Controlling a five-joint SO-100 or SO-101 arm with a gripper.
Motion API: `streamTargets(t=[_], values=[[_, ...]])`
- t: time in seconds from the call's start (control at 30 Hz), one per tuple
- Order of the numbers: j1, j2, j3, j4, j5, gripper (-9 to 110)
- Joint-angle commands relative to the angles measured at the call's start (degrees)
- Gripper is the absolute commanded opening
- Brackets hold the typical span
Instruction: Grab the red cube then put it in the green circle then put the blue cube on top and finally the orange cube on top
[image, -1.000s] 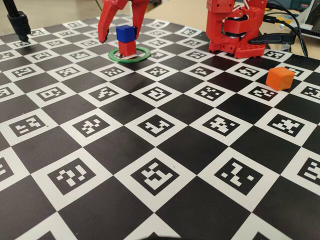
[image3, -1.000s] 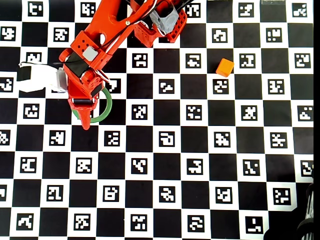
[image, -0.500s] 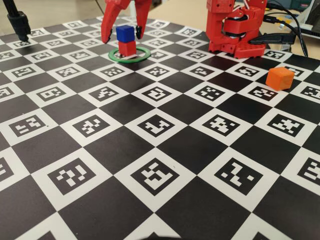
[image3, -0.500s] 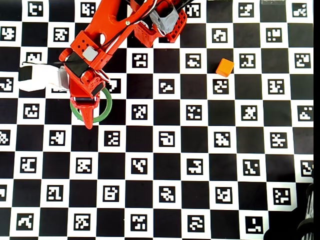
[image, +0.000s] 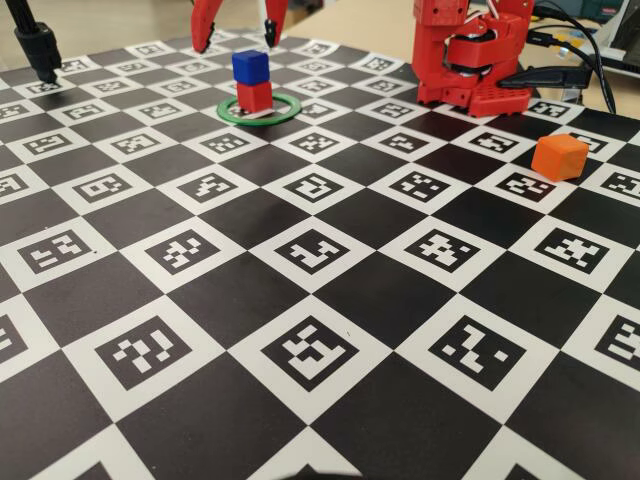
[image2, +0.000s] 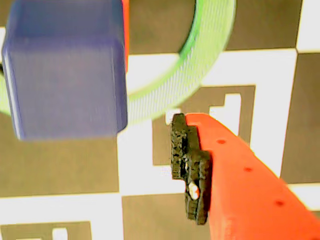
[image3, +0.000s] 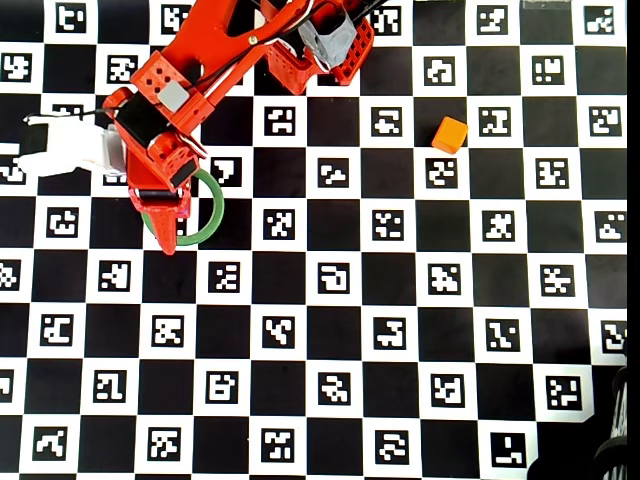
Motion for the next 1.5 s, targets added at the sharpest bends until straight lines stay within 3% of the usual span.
streamTargets(t=[0.0, 0.27, 0.7, 1.07, 1.47], values=[[-0.7, 5.8, -6.3, 2.5, 2.2, 52], [-8.7, 7.1, -8.3, 8.0, 12.6, 52], [-31.5, 13.2, -6.0, 10.5, 40.4, 45], [-48.8, 14.9, -5.3, 14.2, 67.9, 50], [-66.6, 15.0, -4.6, 18.7, 79.9, 48]])
